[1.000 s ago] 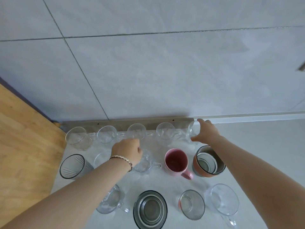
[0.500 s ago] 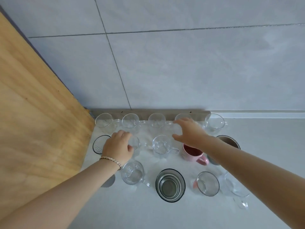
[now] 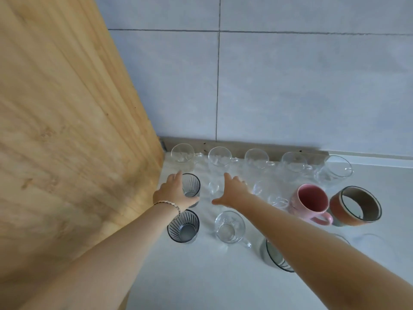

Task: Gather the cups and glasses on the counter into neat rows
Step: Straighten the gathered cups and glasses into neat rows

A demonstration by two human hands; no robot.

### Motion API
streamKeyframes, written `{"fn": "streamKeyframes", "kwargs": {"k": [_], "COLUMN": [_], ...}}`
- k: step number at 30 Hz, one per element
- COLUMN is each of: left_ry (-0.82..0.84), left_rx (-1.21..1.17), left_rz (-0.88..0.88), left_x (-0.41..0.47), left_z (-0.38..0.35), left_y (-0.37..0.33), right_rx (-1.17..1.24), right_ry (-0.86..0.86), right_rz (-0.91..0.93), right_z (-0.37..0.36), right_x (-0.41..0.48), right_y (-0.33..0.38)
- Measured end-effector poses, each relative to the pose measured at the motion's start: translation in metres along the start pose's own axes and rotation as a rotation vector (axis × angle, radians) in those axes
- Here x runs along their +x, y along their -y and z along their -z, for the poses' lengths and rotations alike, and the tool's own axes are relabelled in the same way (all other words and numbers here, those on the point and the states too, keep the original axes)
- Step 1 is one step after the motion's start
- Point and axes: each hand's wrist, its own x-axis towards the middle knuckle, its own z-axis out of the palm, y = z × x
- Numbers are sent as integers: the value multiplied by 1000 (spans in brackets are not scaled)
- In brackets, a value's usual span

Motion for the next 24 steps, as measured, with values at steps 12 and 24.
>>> {"fn": "streamKeyframes", "kwargs": {"k": [12,24], "left_ry": [-47,-35], "left_rx": [-100,-120], "left_rz": [24,-70], "left_x": [29,19], "left_z": [11,4], "left_y": [29,27], "right_rx": [121,71], "right_ry": [-96,-94], "right_rz": [45,91], "right_z": [-14,-14], "right_x": [10,8], "right_y": [12,8]}}
